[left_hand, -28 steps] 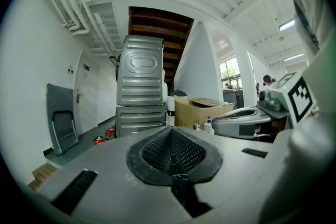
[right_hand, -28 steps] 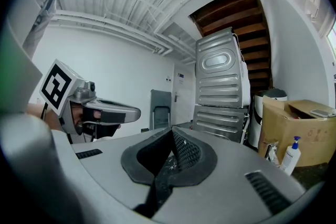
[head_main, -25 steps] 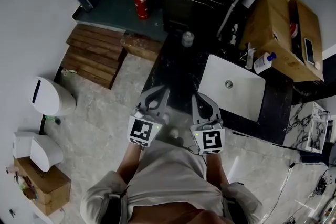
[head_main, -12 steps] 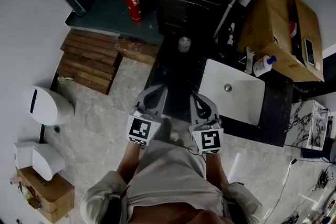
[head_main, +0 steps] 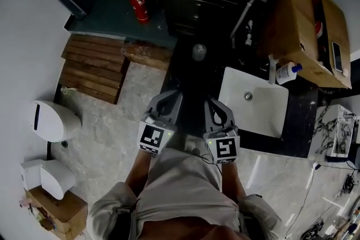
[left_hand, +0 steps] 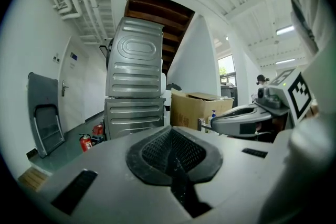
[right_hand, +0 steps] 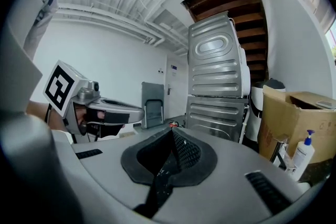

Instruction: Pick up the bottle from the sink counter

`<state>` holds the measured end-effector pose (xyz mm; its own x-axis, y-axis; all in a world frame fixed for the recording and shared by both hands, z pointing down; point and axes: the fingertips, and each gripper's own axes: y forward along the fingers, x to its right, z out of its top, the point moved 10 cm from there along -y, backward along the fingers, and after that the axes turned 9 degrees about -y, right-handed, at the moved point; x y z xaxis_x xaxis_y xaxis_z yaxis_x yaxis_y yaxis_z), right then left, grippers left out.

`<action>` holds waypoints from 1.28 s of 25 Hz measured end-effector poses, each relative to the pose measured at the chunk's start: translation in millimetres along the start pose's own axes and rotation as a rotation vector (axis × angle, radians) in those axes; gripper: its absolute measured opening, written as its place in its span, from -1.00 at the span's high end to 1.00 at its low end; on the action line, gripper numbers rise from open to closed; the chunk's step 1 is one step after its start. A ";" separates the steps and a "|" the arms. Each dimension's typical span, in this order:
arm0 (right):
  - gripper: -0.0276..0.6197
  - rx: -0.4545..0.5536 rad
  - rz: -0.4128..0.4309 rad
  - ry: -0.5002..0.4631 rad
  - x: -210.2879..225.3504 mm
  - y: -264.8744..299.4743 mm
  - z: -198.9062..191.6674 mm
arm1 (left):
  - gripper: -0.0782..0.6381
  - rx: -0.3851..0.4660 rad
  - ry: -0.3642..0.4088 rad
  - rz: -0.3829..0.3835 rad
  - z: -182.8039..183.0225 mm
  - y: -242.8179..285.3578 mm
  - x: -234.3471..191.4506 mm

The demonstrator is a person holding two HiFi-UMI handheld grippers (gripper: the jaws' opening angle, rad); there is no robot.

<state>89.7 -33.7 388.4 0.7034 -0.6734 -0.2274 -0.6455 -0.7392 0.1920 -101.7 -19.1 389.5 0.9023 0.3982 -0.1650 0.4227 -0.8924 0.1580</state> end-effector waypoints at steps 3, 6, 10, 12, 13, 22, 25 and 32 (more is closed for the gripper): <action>0.94 -0.018 -0.012 0.008 1.5 12.6 -2.5 | 0.77 -0.018 0.006 -0.023 -2.5 11.6 -11.3; 0.94 -0.040 -0.021 0.013 2.9 23.9 -6.0 | 0.77 -0.036 0.005 -0.039 -6.7 23.4 -22.0; 0.94 -0.070 -0.033 0.021 5.7 37.2 -11.2 | 0.77 -0.055 0.004 -0.050 -11.9 38.5 -35.4; 0.94 -0.083 -0.037 0.026 6.7 43.3 -13.5 | 0.77 -0.065 0.001 -0.054 -13.8 45.1 -41.7; 0.94 -0.089 -0.038 0.028 7.2 46.4 -14.8 | 0.77 -0.069 -0.001 -0.055 -14.7 48.1 -44.8; 0.94 -0.150 -0.050 0.038 10.6 68.7 -34.6 | 0.77 -0.113 0.007 -0.072 -26.7 73.9 -66.0; 0.94 -0.164 -0.054 0.044 10.3 75.8 -38.7 | 0.77 -0.137 0.009 -0.088 -32.7 83.1 -71.8; 0.94 -0.193 -0.065 0.058 12.6 89.7 -48.8 | 0.77 -0.176 -0.002 -0.120 -46.4 104.2 -80.6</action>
<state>55.3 -109.0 449.3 0.7612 -0.6198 -0.1908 -0.5334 -0.7657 0.3594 -126.4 -134.3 464.4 0.8445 0.4990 -0.1944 0.5355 -0.7876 0.3049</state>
